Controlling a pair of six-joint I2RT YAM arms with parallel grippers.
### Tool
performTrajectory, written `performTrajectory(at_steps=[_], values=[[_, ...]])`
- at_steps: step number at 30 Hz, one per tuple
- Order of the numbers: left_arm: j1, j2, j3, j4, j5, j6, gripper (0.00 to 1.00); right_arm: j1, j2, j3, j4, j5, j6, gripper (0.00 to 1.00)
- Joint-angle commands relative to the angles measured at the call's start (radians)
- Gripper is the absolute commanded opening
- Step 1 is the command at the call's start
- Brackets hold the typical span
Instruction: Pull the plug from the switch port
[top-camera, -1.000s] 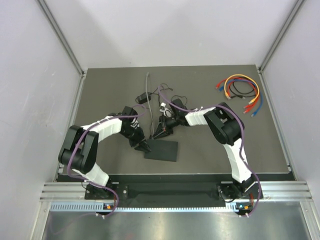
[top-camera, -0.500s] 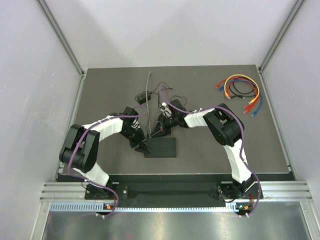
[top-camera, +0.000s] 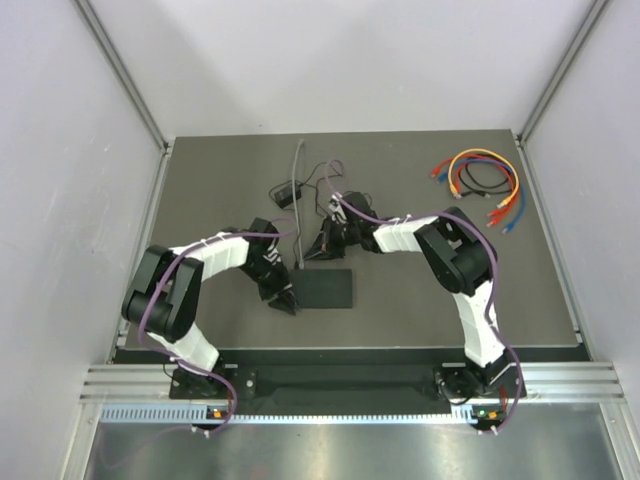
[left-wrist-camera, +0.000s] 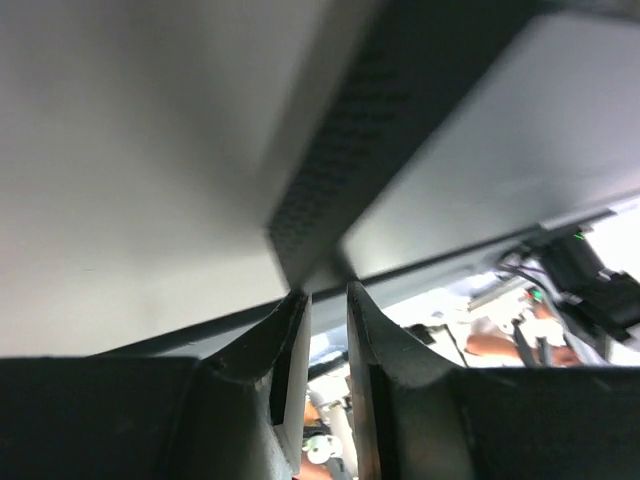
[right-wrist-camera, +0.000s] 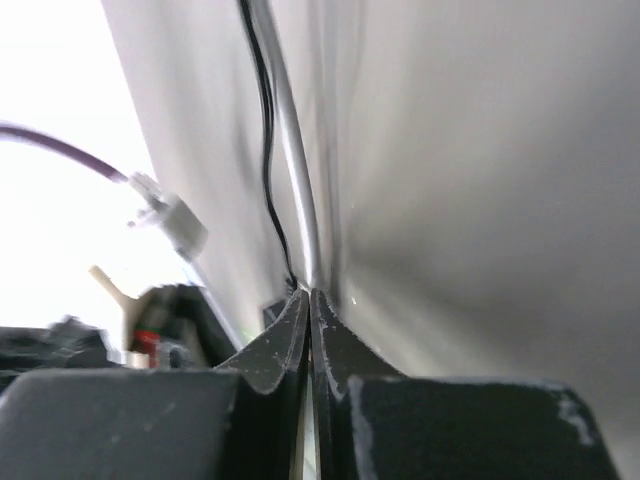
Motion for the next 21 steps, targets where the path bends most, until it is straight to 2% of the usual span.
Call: performTrajectory(at_steps=[1,3,5,8,9,12,13,14,19,21], values=[[0.001,0.011,-0.008,0.019,-0.101,0.039,0.27,-0.036,0.000,-0.060,0.259,-0.009,0.223,0.00],[0.001,0.023,-0.009,0.019,-0.100,0.040,0.27,-0.046,0.020,-0.088,0.347,-0.014,0.303,0.00],[-0.001,0.025,-0.020,0.035,-0.078,0.037,0.27,-0.049,0.029,-0.064,0.308,-0.017,0.259,0.00],[0.001,-0.014,-0.028,0.073,-0.032,0.039,0.27,-0.040,0.029,0.056,0.063,-0.022,0.037,0.00],[0.001,-0.044,-0.026,0.081,-0.022,0.051,0.27,-0.040,0.031,0.108,-0.005,-0.034,-0.083,0.00],[0.001,-0.118,-0.006,0.096,0.005,0.066,0.27,-0.040,0.051,0.216,-0.230,-0.077,-0.288,0.11],[-0.001,-0.135,0.000,0.099,0.006,0.069,0.27,-0.040,0.076,0.243,-0.357,-0.097,-0.328,0.16],[-0.001,-0.150,0.004,0.104,0.006,0.068,0.29,-0.043,0.084,0.263,-0.396,-0.098,-0.363,0.18],[-0.001,-0.143,0.029,0.119,0.008,0.047,0.31,-0.047,0.100,0.255,-0.443,-0.166,-0.459,0.34],[-0.001,-0.107,0.037,0.121,0.005,0.040,0.31,-0.046,0.110,0.254,-0.443,-0.218,-0.470,0.35]])
